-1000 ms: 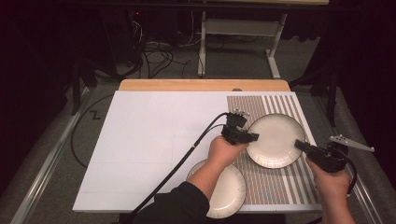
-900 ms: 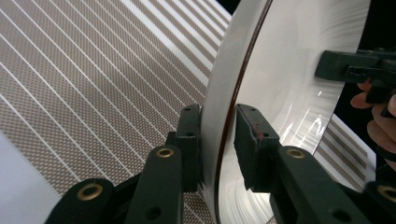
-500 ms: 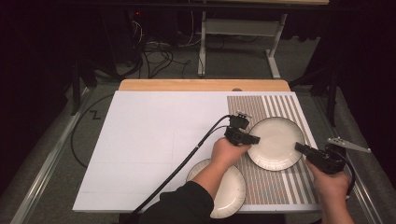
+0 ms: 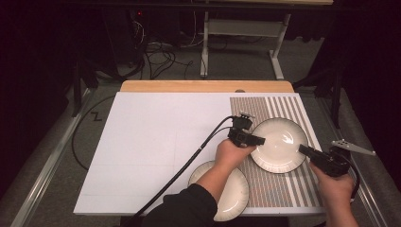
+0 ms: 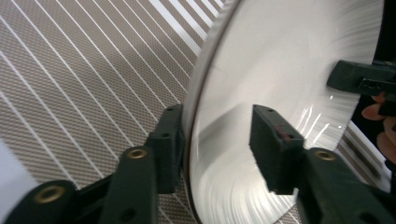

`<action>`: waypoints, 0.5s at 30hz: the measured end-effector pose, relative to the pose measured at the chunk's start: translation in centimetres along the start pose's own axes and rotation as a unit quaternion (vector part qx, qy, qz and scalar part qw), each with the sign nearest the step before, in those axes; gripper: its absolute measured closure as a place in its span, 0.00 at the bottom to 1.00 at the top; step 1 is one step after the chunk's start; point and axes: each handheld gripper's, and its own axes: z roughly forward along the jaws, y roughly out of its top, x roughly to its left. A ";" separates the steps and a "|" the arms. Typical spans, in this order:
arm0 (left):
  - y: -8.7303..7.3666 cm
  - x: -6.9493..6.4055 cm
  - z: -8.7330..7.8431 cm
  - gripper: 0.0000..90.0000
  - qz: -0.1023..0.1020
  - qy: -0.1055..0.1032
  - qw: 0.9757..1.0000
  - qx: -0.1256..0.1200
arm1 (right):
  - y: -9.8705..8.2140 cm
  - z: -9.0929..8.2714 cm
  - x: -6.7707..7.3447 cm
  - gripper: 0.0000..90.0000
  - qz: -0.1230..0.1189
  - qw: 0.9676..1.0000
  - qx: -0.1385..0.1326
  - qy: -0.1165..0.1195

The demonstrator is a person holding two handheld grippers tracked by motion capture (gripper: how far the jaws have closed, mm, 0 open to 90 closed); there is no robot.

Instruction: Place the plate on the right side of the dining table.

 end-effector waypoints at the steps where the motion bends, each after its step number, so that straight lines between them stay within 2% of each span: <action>1: 0.1 0.0 -0.3 0.55 0.004 0.007 1.000 -0.005 | 0.0 0.1 0.1 0.94 0.000 1.000 0.002 -0.005; 8: -0.3 0.2 -4.1 0.48 0.039 0.029 0.998 -0.044 | 0.0 0.2 0.1 0.94 -0.004 1.000 0.001 -0.008; 11: -1.1 0.5 -6.0 0.45 0.055 0.040 0.996 -0.056 | 0.0 0.3 0.1 0.93 -0.005 1.000 0.004 -0.013; 15: -2.5 1.1 -8.5 0.42 0.065 0.050 0.994 -0.069 | 0.1 0.5 0.1 0.93 -0.006 1.000 0.008 -0.018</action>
